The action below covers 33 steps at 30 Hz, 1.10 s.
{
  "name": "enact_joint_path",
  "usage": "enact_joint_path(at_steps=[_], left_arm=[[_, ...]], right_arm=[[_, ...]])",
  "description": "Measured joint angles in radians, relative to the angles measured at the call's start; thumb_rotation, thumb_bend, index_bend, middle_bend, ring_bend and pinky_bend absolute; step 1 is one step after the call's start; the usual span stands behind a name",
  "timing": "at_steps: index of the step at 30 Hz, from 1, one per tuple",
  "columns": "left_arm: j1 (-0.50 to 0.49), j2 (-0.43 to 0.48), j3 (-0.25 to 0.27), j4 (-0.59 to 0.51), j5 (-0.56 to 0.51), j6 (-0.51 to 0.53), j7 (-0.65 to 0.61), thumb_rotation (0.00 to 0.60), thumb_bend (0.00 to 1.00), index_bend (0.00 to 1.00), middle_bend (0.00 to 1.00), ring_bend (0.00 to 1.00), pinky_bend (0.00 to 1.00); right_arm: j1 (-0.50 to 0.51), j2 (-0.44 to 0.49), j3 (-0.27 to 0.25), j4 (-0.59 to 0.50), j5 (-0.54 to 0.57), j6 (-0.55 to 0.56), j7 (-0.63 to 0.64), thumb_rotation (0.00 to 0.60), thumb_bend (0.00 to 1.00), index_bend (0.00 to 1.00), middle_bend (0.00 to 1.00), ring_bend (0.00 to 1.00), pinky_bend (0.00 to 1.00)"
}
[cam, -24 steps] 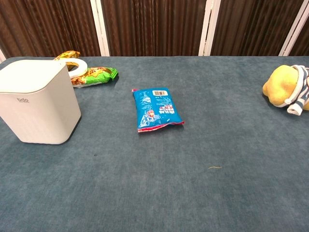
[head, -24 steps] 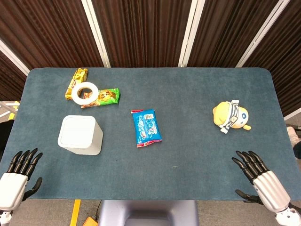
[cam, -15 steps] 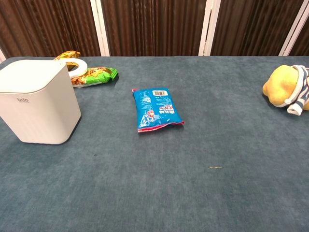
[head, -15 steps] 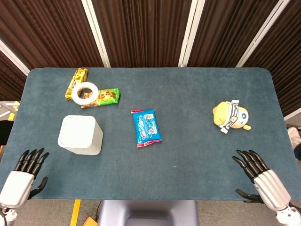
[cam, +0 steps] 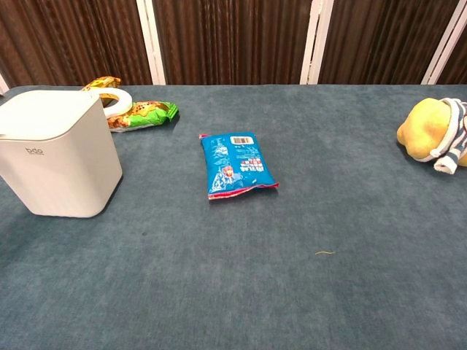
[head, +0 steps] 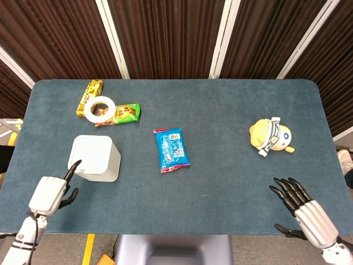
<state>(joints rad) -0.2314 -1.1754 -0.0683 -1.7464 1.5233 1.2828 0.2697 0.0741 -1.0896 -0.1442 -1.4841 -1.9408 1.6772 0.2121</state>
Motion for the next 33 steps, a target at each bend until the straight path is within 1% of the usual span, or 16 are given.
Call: enact_joint_path(at_steps=[3, 8, 14, 18, 19, 21, 22, 23, 25, 27, 29, 31, 32, 33], left_arm=[[-0.024, 0.007, -0.011, -0.023, -0.066, -0.048, 0.048, 0.6, 0.42, 0.0, 1.0, 1.0, 1.0], [-0.048, 0.012, -0.012, -0.032, -0.117, -0.089, 0.083, 0.6, 0.42, 0.01, 1.0, 1.0, 1.0], [-0.058, 0.015, 0.007, -0.029, -0.161, -0.121, 0.108, 0.6, 0.42, 0.11, 1.0, 1.0, 1.0], [-0.068, 0.017, 0.022, -0.023, -0.173, -0.146, 0.107, 0.6, 0.42, 0.15, 1.0, 1.0, 1.0], [-0.071, 0.018, 0.024, -0.022, -0.175, -0.151, 0.106, 0.6, 0.42, 0.14, 1.0, 1.0, 1.0], [-0.075, 0.019, 0.026, -0.022, -0.174, -0.151, 0.103, 0.6, 0.42, 0.06, 0.99, 0.99, 1.0], [-0.074, 0.018, 0.025, -0.022, -0.168, -0.144, 0.099, 0.6, 0.42, 0.03, 0.97, 0.97, 1.0], [-0.072, 0.017, 0.024, -0.021, -0.159, -0.133, 0.093, 0.6, 0.42, 0.01, 0.91, 0.93, 1.0], [-0.064, 0.009, 0.019, -0.012, -0.122, -0.086, 0.072, 0.6, 0.42, 0.0, 0.78, 0.84, 0.99], [-0.052, -0.001, 0.013, 0.003, -0.067, -0.011, 0.048, 0.6, 0.42, 0.0, 0.7, 0.78, 0.95], [-0.038, -0.01, 0.01, 0.017, -0.011, 0.071, 0.024, 0.6, 0.42, 0.0, 0.62, 0.7, 0.85], [-0.013, -0.013, 0.013, 0.029, 0.062, 0.172, -0.004, 0.6, 0.42, 0.0, 0.53, 0.59, 0.72], [0.002, -0.011, 0.018, 0.031, 0.095, 0.213, -0.015, 0.6, 0.42, 0.0, 0.46, 0.49, 0.62], [0.026, -0.005, 0.032, 0.032, 0.138, 0.26, -0.029, 0.6, 0.42, 0.0, 0.36, 0.36, 0.47]], right_arm=[[0.002, -0.001, 0.0, -0.001, 0.003, -0.005, 0.0, 0.6, 0.13, 0.0, 0.0, 0.0, 0.0], [0.004, -0.002, 0.001, -0.003, 0.006, -0.01, -0.004, 0.6, 0.13, 0.0, 0.0, 0.0, 0.0], [0.004, -0.003, 0.002, -0.004, 0.009, -0.011, -0.006, 0.6, 0.13, 0.0, 0.0, 0.0, 0.0], [0.004, -0.005, 0.002, -0.004, 0.011, -0.015, -0.011, 0.6, 0.13, 0.0, 0.0, 0.0, 0.0], [0.004, -0.005, 0.002, -0.004, 0.011, -0.015, -0.012, 0.6, 0.13, 0.0, 0.0, 0.0, 0.0], [0.003, -0.005, 0.001, -0.005, 0.011, -0.014, -0.012, 0.6, 0.13, 0.0, 0.0, 0.0, 0.0], [0.003, -0.005, 0.002, -0.006, 0.011, -0.013, -0.012, 0.6, 0.13, 0.0, 0.0, 0.0, 0.0], [0.002, -0.004, 0.002, -0.006, 0.011, -0.011, -0.012, 0.6, 0.13, 0.0, 0.0, 0.0, 0.0], [0.001, -0.003, 0.002, -0.006, 0.011, -0.005, -0.011, 0.6, 0.13, 0.0, 0.0, 0.0, 0.0], [-0.001, -0.001, 0.001, -0.007, 0.008, -0.004, -0.012, 0.6, 0.13, 0.0, 0.0, 0.0, 0.0], [-0.001, 0.001, 0.0, -0.007, 0.007, -0.003, -0.014, 0.6, 0.13, 0.0, 0.0, 0.0, 0.0], [-0.002, 0.003, -0.001, -0.008, 0.005, -0.002, -0.015, 0.6, 0.13, 0.0, 0.0, 0.0, 0.0], [-0.002, 0.004, -0.002, -0.008, 0.004, -0.001, -0.015, 0.6, 0.13, 0.0, 0.0, 0.0, 0.0], [-0.003, 0.005, -0.003, -0.009, 0.003, 0.0, -0.013, 0.6, 0.13, 0.0, 0.0, 0.0, 0.0]])
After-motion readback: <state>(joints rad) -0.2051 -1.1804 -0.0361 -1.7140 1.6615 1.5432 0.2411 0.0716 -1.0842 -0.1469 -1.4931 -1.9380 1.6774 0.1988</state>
